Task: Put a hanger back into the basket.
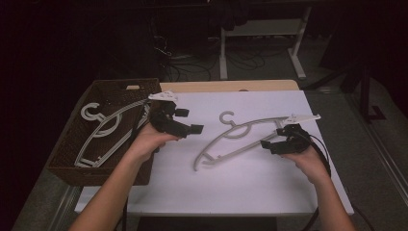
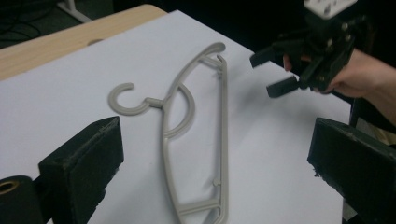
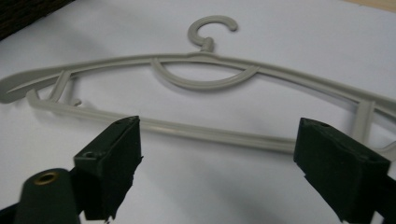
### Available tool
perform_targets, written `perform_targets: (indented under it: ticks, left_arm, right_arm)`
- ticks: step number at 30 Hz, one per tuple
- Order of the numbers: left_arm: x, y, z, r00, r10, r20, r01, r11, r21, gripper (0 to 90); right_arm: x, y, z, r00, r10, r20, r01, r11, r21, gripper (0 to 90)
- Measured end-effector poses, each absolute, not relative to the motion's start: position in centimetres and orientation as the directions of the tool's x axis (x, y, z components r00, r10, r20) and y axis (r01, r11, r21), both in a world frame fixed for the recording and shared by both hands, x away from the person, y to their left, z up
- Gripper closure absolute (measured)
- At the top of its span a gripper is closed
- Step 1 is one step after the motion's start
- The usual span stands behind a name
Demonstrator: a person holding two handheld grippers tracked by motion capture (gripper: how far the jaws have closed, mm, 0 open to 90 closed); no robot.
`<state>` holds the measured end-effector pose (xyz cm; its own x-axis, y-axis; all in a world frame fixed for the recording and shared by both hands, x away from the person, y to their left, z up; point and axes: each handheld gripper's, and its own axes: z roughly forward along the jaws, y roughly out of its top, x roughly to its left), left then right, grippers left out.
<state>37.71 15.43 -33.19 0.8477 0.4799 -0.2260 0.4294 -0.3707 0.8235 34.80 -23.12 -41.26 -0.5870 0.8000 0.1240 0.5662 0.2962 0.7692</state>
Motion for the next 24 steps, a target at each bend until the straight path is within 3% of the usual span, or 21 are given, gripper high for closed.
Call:
perform_targets:
  ticks: [5,16,24]
  left_arm:
    - [38.3,13.6,-34.7,0.859,0.465,-0.215,0.42,-0.398,0.816,0.5]
    - [39.5,12.3,-37.5,0.86,0.465,-0.212,0.427,-0.426,0.798,0.6]
    - [39.9,11.5,-39.1,0.857,0.471,-0.21,0.436,-0.443,0.783,0.6]
  right_arm:
    - [36.3,-23.8,-41.2,-0.564,0.816,0.122,0.588,0.294,0.753,32.2]
    - [39.8,-25.8,-42.8,-0.464,0.883,0.069,0.656,0.29,0.697,87.9]
    - [40.6,-26.3,-44.6,-0.444,0.895,0.05,0.667,0.292,0.686,89.0]
